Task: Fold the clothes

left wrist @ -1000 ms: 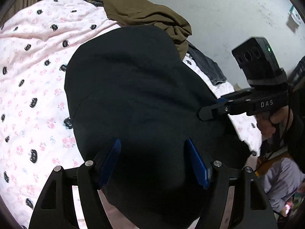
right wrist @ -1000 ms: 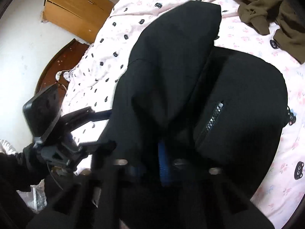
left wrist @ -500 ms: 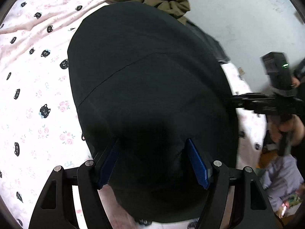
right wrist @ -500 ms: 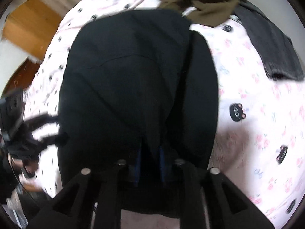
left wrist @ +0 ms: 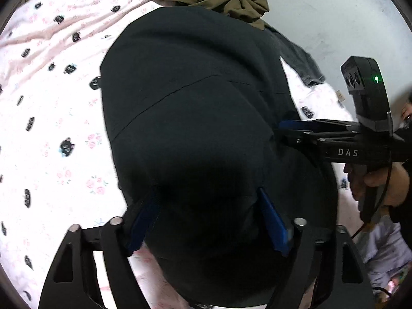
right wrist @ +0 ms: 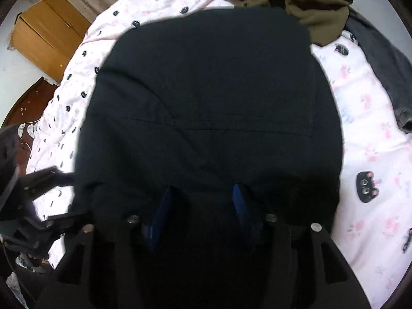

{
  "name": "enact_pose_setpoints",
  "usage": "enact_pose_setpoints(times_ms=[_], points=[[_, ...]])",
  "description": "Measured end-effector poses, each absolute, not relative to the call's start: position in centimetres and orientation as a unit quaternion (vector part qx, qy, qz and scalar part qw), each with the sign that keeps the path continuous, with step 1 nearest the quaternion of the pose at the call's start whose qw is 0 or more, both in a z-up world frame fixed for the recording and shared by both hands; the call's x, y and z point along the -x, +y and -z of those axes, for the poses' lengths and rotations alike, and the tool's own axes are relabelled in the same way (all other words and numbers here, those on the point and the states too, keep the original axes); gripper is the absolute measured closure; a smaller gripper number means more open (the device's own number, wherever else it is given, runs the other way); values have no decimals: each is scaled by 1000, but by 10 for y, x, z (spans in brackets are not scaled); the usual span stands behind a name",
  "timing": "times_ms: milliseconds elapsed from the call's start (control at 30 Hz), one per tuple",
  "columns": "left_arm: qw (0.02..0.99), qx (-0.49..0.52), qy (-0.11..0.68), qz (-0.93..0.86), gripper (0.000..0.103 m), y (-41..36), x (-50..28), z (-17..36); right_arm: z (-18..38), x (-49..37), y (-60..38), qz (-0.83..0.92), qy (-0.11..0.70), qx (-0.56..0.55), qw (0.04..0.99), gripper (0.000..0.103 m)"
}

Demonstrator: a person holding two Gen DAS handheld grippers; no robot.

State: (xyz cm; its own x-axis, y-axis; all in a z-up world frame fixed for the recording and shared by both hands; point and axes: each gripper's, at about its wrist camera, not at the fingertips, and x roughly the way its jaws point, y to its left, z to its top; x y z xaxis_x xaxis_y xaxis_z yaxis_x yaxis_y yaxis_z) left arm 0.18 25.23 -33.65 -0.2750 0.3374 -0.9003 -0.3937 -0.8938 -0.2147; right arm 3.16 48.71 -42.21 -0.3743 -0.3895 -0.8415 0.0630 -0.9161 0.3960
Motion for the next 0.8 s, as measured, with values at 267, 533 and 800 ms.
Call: enact_pose_setpoints(times_ms=[267,533,800], points=[[210,566,-27,-797,26,191,7,323,393,-76,584,810,-268,-511,104,0],[289,571,-50,-767,9,179,22,352,486,-60,619,706,-395,-573,129,0],[339,600,-163,-706,0,156,35,395,524,-38,604,659,-445,-564,223,0]])
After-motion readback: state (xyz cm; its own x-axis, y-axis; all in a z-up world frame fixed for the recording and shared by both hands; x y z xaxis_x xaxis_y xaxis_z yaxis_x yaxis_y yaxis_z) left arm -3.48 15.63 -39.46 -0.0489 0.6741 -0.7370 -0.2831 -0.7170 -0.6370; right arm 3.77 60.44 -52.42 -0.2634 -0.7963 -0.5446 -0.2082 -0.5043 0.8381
